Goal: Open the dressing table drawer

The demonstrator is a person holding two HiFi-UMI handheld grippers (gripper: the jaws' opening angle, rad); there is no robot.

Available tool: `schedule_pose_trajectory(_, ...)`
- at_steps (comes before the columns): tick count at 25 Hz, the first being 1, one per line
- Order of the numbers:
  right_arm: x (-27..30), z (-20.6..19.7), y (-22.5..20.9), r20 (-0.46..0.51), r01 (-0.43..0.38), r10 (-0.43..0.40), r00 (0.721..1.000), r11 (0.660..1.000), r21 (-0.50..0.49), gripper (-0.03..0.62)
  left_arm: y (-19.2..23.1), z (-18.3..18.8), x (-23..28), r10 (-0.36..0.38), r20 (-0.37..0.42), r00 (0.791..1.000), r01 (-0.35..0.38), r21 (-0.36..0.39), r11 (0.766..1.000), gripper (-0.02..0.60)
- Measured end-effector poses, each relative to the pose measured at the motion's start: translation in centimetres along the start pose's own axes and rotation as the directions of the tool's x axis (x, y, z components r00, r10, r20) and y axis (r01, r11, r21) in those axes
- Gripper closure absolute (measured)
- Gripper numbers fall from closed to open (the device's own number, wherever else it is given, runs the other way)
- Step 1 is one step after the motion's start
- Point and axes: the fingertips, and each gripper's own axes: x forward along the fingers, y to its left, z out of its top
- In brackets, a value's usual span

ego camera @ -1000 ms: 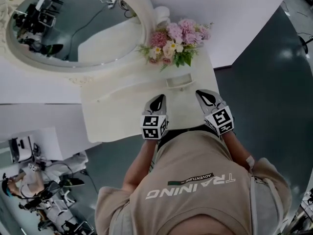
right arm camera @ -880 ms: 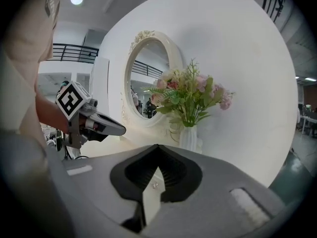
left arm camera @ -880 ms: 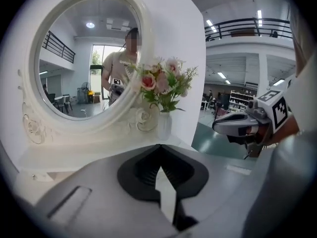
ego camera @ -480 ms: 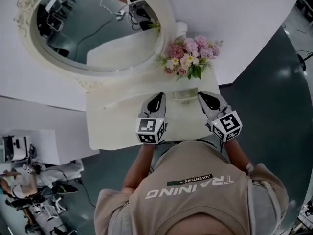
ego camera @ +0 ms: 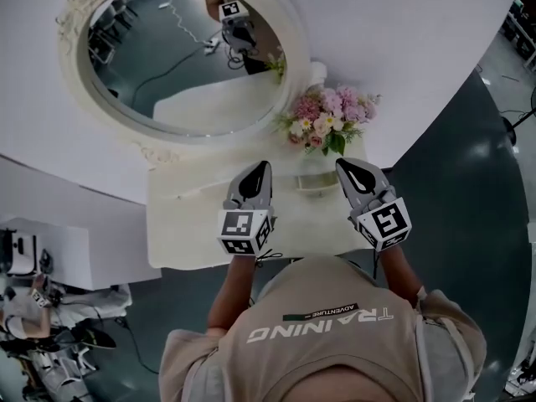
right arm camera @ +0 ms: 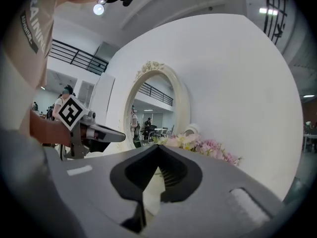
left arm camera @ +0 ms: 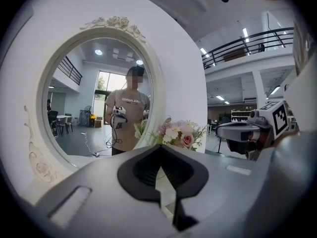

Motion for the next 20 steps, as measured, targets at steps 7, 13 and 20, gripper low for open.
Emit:
schedule_pose_trajectory(7,0.3,2.5,-0.1,0.028,-0.011,0.012,1.0,1.0,-0.026,0.592,0.1,2.7,-0.9,0.008,0.061,0.998,-0.009,0.018,1.0,0.563)
schedule_pose_trajectory(13,0.0,2.4,0.6,0.015,-0.013,0.014,1.0,1.0,-0.028,0.592,-0.9,1.4,-1.0,-0.001,0.047,0.999,0.001,-0.008,1.0,0.563)
schedule_pose_trajectory(20,-0.5,2.2,1.0,0.004,-0.026,0.026,1.0,1.0,0.001,0.592,-1.8,2.0,-2.0,-0.016,0.067,0.998,0.017,-0.016,1.0,0.563)
